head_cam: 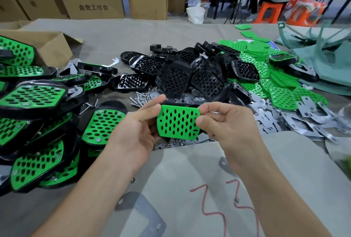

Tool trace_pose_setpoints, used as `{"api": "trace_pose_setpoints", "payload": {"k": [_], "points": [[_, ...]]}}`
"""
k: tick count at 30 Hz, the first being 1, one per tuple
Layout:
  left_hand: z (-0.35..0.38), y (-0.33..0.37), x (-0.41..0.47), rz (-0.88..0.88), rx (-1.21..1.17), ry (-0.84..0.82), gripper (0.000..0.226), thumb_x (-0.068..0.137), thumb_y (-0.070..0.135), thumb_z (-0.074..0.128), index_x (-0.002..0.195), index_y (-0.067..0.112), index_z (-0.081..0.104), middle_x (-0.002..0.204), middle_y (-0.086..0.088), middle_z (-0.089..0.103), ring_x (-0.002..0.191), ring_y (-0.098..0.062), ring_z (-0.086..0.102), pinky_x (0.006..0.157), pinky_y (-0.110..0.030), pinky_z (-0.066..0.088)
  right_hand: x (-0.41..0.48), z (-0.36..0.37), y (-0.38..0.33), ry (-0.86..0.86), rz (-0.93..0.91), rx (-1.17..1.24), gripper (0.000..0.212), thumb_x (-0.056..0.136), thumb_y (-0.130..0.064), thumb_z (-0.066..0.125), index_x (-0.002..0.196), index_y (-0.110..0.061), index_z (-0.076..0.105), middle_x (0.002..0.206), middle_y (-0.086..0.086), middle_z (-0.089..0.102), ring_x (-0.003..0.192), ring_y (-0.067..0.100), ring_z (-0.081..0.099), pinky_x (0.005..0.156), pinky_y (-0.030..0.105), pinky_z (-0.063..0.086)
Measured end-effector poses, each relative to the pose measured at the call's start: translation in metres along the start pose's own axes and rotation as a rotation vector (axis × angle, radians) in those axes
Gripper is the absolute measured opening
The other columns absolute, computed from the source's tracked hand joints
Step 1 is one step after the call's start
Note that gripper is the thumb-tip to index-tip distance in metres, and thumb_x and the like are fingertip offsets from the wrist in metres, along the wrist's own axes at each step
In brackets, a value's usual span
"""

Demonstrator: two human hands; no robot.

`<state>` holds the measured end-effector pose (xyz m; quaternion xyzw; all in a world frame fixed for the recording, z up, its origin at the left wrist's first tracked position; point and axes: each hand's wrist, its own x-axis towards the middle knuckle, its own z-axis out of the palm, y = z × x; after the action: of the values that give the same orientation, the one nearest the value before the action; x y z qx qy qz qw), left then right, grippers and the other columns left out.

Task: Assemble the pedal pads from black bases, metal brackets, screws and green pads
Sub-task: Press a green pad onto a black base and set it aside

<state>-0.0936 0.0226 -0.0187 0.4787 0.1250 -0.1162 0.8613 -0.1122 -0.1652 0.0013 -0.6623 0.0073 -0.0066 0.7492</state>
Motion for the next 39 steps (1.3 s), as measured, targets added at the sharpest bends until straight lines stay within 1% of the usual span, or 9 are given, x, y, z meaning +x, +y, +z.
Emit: {"api": "trace_pose_setpoints", "payload": {"k": [4, 6, 11, 16, 20, 23, 27, 32, 39], "points": [[0.004, -0.001, 0.0, 0.017, -0.089, 0.072, 0.023, 0.078, 0.016, 0.066, 0.092, 0.019, 0.084, 0.098, -0.008, 0.078, 0.077, -0.018, 0.074, 0.08, -0.037, 0.06, -0.001, -0.004, -0.001, -0.037, -0.105, 0.023, 0.022, 0.081, 0.019, 0.068, 0.081, -0.003, 0.071, 0.058, 0.002, 0.068, 0.044, 0.007, 0.048, 0.046, 0.014, 0.039], [0.008, -0.003, 0.001, 0.048, -0.11, 0.11, 0.02, 0.09, 0.012, 0.062, 0.094, 0.015, 0.082, 0.095, -0.008, 0.078, 0.075, -0.017, 0.074, 0.072, -0.032, 0.062, -0.002, -0.006, -0.001, -0.022, -0.163, 0.027, 0.027, 0.08, 0.019, 0.068, 0.077, -0.007, 0.073, 0.057, 0.006, 0.066, 0.046, 0.013, 0.046, 0.046, 0.018, 0.04], [0.009, -0.008, 0.001, 0.116, -0.015, 0.123, 0.018, 0.092, 0.012, 0.063, 0.103, 0.011, 0.077, 0.094, -0.006, 0.078, 0.076, -0.013, 0.073, 0.065, -0.027, 0.06, -0.001, -0.01, -0.005, 0.037, -0.283, 0.129, 0.029, 0.079, 0.013, 0.069, 0.079, -0.016, 0.075, 0.073, 0.007, 0.075, 0.064, 0.02, 0.07, 0.067, 0.026, 0.058], [0.007, -0.009, 0.002, 0.099, -0.021, 0.139, 0.017, 0.095, 0.014, 0.063, 0.1, 0.009, 0.078, 0.095, -0.009, 0.079, 0.076, -0.014, 0.074, 0.061, -0.027, 0.06, -0.004, -0.001, 0.005, 0.101, -0.526, -0.352, 0.038, 0.078, 0.02, 0.064, 0.078, -0.017, 0.073, 0.089, -0.008, 0.078, 0.086, 0.01, 0.076, 0.081, 0.021, 0.058], [0.005, -0.009, 0.003, 0.116, -0.035, 0.111, 0.016, 0.094, 0.014, 0.063, 0.102, 0.01, 0.076, 0.098, -0.009, 0.079, 0.08, -0.016, 0.075, 0.066, -0.029, 0.062, -0.005, 0.0, 0.006, 0.121, -0.457, -0.331, 0.027, 0.072, -0.001, 0.058, 0.075, -0.021, 0.077, 0.097, -0.011, 0.079, 0.095, 0.009, 0.075, 0.077, 0.021, 0.058], [0.006, -0.008, 0.002, 0.126, -0.063, 0.079, 0.029, 0.078, 0.018, 0.069, 0.106, 0.011, 0.075, 0.1, -0.011, 0.078, 0.083, -0.018, 0.075, 0.064, -0.029, 0.061, -0.003, 0.003, 0.008, 0.135, -0.304, -0.184, 0.019, 0.073, -0.009, 0.076, 0.085, -0.023, 0.08, 0.092, -0.006, 0.079, 0.086, 0.014, 0.077, 0.077, 0.029, 0.061], [0.008, -0.009, 0.001, 0.127, -0.043, 0.033, 0.028, 0.075, 0.02, 0.07, 0.101, 0.016, 0.078, 0.1, -0.01, 0.078, 0.082, -0.02, 0.075, 0.065, -0.032, 0.063, 0.0, 0.003, 0.012, 0.241, -0.142, -0.258, 0.053, 0.07, 0.0, 0.086, 0.101, -0.041, 0.074, 0.101, -0.016, 0.077, 0.078, 0.01, 0.077, 0.076, 0.034, 0.062], [0.01, -0.011, 0.001, 0.153, -0.055, 0.01, 0.028, 0.077, 0.019, 0.069, 0.103, 0.012, 0.077, 0.1, -0.011, 0.078, 0.085, -0.022, 0.076, 0.063, -0.031, 0.061, -0.001, 0.0, 0.011, 0.274, -0.162, -0.016, 0.031, 0.067, 0.003, 0.085, 0.087, -0.02, 0.078, 0.08, 0.004, 0.078, 0.074, 0.021, 0.077, 0.065, 0.029, 0.06], [0.01, -0.012, 0.0, 0.159, -0.034, -0.038, 0.02, 0.076, 0.022, 0.069, 0.09, 0.019, 0.083, 0.097, -0.008, 0.078, 0.083, -0.019, 0.075, 0.066, -0.03, 0.061, -0.002, 0.012, 0.018, 0.391, -0.109, -0.235, 0.025, 0.068, -0.013, 0.088, 0.086, -0.027, 0.077, 0.077, -0.011, 0.077, 0.071, 0.009, 0.075, 0.072, 0.041, 0.063]]}}
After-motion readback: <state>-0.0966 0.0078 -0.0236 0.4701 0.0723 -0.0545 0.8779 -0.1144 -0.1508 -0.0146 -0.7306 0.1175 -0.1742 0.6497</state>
